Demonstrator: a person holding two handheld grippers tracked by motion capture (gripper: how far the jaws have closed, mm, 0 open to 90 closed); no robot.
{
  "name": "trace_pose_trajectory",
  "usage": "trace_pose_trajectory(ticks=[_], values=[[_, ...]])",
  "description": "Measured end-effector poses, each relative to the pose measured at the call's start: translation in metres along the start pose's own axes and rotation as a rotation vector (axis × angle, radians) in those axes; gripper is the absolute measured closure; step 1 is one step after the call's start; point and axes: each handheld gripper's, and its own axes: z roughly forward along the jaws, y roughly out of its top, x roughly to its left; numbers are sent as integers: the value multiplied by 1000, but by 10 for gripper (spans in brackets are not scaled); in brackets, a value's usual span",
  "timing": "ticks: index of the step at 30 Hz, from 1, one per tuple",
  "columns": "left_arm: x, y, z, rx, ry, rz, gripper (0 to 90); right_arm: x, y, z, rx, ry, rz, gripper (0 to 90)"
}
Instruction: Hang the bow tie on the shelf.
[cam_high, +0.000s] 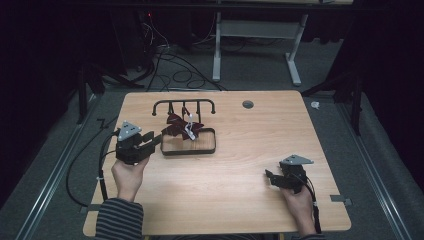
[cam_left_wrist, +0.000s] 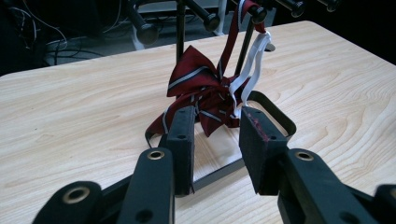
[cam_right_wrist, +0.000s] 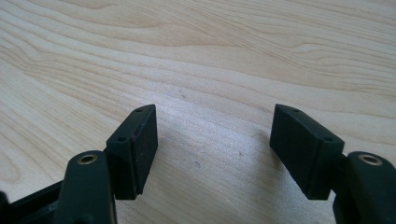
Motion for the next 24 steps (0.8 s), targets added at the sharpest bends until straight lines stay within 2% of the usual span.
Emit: trace_pose_trajectory(ticks=[24], values=[[4,-18,-9,0,8,-26,662,0,0,0,0,0,-1,337]])
